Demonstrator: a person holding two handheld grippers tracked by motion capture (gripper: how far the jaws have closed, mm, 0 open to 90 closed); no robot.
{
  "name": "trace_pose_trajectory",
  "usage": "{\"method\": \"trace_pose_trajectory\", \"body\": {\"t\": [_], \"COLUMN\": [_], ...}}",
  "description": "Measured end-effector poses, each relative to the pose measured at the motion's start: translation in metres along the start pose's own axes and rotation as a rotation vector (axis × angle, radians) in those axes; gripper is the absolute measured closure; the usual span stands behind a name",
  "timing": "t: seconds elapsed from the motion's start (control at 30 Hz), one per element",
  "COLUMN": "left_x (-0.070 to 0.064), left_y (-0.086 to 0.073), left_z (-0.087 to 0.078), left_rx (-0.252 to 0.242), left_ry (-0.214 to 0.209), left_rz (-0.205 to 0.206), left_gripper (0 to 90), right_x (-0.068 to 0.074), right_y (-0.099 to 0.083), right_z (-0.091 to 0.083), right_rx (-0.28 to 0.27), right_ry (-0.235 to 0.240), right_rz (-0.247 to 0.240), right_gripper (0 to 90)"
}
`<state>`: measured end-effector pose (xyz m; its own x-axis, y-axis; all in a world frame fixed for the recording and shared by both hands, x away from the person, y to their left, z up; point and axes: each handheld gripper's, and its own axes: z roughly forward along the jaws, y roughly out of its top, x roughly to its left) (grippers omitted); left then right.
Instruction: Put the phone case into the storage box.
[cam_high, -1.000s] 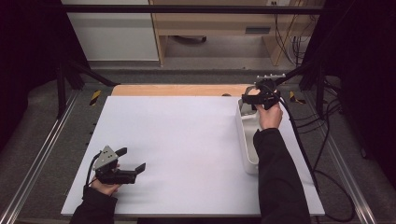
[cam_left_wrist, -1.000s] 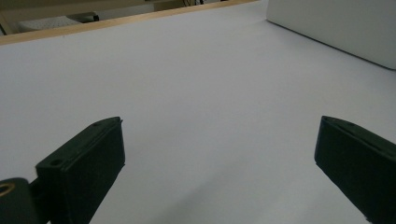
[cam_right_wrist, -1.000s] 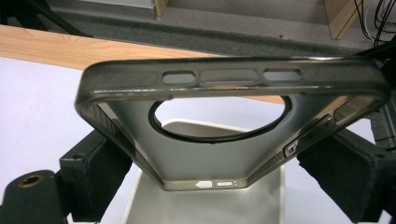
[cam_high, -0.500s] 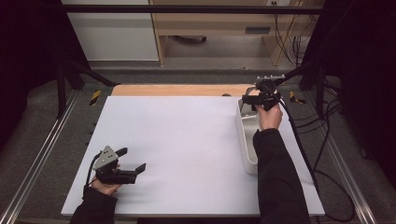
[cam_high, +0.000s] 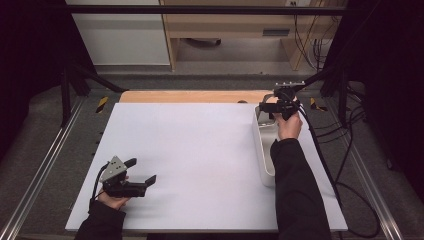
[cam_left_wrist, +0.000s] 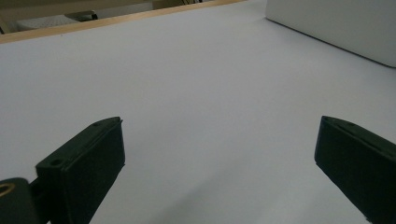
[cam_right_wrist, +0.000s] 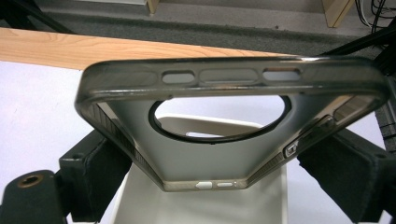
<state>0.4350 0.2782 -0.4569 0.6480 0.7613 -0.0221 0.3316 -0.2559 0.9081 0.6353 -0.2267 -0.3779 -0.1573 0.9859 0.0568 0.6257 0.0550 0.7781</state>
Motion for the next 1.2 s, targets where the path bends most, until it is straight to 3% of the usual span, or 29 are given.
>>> {"method": "trace_pose_trajectory", "body": {"t": [0.57, 1.2], "left_x": [0.000, 0.000], "left_y": [0.000, 0.000], "left_z": [0.000, 0.000], "left_rx": [0.000, 0.004], "left_ry": [-0.003, -0.007], "left_rz": [0.002, 0.005], "left_gripper": [1.2, 1.2], "right_x": [0.004, 0.009], "right_y": [-0.006, -0.008], "right_z": [0.011, 0.016], "right_rx": [0.040, 0.021], "right_ry": [-0.038, -0.071], "right_rz": [-0.012, -0.028], "right_gripper": [11.3, 7.7]}}
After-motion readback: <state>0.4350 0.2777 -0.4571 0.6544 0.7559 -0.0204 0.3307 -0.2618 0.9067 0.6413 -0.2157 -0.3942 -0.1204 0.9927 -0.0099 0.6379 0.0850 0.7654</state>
